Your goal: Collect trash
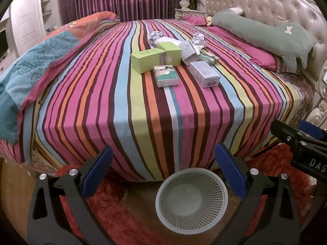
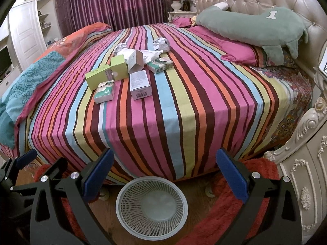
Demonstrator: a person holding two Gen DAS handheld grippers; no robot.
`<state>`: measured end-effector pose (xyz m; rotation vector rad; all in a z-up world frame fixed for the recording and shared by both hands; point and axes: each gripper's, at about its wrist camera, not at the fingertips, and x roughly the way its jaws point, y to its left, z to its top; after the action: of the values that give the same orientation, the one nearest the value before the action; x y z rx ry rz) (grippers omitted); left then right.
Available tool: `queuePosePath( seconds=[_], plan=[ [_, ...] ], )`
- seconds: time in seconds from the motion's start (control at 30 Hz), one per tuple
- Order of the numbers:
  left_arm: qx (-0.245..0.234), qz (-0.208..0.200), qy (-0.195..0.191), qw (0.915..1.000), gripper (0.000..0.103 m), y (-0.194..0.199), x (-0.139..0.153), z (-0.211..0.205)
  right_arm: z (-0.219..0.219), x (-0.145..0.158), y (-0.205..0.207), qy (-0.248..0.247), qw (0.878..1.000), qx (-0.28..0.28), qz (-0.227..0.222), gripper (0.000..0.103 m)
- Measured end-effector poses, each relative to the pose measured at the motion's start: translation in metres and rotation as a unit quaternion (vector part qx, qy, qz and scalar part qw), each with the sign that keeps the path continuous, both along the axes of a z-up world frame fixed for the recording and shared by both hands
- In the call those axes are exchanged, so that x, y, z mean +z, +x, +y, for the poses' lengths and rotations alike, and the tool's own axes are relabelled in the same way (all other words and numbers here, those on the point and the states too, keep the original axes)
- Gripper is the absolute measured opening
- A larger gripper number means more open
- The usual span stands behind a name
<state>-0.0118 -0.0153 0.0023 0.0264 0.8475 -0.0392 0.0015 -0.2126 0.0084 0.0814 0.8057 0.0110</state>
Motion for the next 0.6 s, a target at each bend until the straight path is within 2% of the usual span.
queuePosePath(
  seconds=[0.6],
  plan=[
    [0.0,0.001,0.0,1.0,0.097,-0.0003,-0.0004,-0.0008,-0.0007,-0.003,0.0003,0.0,1.0,-0.001,0.004,0.096]
  ],
)
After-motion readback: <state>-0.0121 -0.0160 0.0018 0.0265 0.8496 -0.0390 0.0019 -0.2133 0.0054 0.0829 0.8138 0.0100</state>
